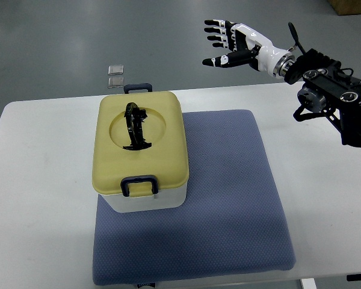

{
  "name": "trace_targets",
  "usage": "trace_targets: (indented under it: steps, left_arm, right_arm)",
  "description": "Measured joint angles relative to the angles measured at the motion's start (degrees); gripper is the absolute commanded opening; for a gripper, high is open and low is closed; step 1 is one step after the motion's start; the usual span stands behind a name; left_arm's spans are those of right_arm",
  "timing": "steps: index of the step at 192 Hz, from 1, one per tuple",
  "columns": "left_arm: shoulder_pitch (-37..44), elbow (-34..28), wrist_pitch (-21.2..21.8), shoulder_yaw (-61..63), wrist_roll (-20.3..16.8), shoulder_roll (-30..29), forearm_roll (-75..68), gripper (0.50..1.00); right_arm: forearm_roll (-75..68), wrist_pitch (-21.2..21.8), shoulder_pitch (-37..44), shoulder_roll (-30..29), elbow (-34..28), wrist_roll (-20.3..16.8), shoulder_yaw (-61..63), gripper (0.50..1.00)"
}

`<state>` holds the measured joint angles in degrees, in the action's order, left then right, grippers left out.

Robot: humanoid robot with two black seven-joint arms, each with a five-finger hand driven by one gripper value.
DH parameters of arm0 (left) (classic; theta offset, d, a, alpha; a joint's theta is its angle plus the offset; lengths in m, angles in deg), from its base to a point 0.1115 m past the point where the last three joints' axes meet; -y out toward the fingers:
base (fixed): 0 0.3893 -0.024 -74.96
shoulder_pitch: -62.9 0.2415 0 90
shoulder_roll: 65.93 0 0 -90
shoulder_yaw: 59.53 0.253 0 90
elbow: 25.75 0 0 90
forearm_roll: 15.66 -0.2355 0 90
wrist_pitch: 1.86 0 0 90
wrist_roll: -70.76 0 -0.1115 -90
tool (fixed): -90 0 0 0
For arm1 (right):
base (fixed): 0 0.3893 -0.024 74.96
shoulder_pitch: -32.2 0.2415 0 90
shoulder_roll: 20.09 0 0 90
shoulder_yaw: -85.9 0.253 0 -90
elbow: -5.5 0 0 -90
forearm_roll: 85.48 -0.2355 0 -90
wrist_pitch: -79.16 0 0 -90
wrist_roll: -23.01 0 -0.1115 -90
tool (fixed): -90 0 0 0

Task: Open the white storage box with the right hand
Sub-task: 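Move the right hand over the box toward the black lid handle, then lower the right hand onto the black handle on the yellow lid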

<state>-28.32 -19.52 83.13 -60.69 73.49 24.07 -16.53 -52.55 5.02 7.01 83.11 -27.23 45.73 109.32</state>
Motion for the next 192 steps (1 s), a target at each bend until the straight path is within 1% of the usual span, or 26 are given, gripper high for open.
trace_targets:
  steps: [39, 69, 97, 123, 134, 170, 192]
  left_arm:
    - [0.00, -0.05, 0.00, 0.00, 0.00, 0.00, 0.00, 1.000]
    - [0.00, -0.09, 0.00, 0.02, 0.00, 0.00, 0.00, 1.000]
    - [0.01, -0.09, 0.00, 0.02, 0.00, 0.00, 0.00, 1.000]
    - [0.17, -0.13, 0.00, 0.02, 0.00, 0.00, 0.00, 1.000]
    - [0.24, -0.16, 0.00, 0.02, 0.00, 0.00, 0.00, 1.000]
    - [0.34, -0.17, 0.00, 0.03, 0.00, 0.00, 0.00, 1.000]
    - [0.34, -0.17, 0.00, 0.05, 0.00, 0.00, 0.00, 1.000]
  right_arm:
    - [5.74, 4.53, 4.80, -0.09, -0.63, 2.67, 0.03, 0.921]
    - [10.01, 7.45, 8.01, 0.71, -3.97, 5.01, -0.95, 0.921]
    - [16.31, 9.66, 11.43, 1.02, -7.43, 7.55, -4.30, 0.921]
    - [23.39, 10.27, 15.31, 0.92, -10.18, 10.88, -8.58, 0.921]
    - [26.88, 10.31, 17.10, 0.59, -11.13, 11.76, -10.39, 0.921]
    - [39.50, 10.30, 21.32, -0.82, -12.98, 12.26, -15.78, 0.921]
    - [45.25, 10.06, 23.38, -4.15, -13.21, 12.28, -17.31, 0.921]
